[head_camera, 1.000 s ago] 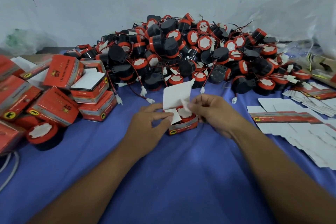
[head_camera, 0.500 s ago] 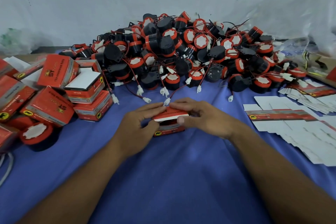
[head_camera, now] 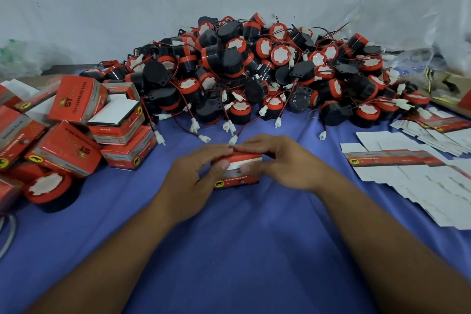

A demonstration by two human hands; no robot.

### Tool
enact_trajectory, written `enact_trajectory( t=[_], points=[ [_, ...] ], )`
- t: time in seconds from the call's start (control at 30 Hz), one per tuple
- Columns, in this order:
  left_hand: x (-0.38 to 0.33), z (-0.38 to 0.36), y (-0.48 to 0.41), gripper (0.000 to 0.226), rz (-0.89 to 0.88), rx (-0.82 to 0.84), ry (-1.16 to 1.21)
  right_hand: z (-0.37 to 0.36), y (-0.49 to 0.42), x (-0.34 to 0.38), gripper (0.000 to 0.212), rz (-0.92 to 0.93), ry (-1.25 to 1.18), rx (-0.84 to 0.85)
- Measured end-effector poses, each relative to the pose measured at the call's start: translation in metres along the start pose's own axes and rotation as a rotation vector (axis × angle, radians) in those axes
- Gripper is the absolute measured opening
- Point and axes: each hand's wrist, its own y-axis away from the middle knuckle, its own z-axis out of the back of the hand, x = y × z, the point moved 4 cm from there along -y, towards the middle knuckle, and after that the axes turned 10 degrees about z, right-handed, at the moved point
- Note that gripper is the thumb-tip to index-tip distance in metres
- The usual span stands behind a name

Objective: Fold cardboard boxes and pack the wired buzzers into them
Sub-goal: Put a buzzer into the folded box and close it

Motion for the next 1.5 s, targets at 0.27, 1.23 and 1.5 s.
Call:
enact_trajectory(
  t=[0.27, 1.23, 1.5],
  points=[
    [-0.001, 0.002, 0.0, 0.035, -0.013, -0.02, -0.044, -0.006, 0.004, 0.007, 0.037, 0.1, 0.098, 0.016],
    [0.018, 0.018, -0.001, 0.05, -0.013, 0.059, -0.294, -0.029, -0.003, 0.007, 0.02, 0.544, 0.374, -0.211],
    [0.023, 0.01, 0.0, 0.066, -0.192, 0.079, -0.424, -0.024, -0.001, -0.004, 0.015, 0.251, 0.039, -0.39]
  ],
)
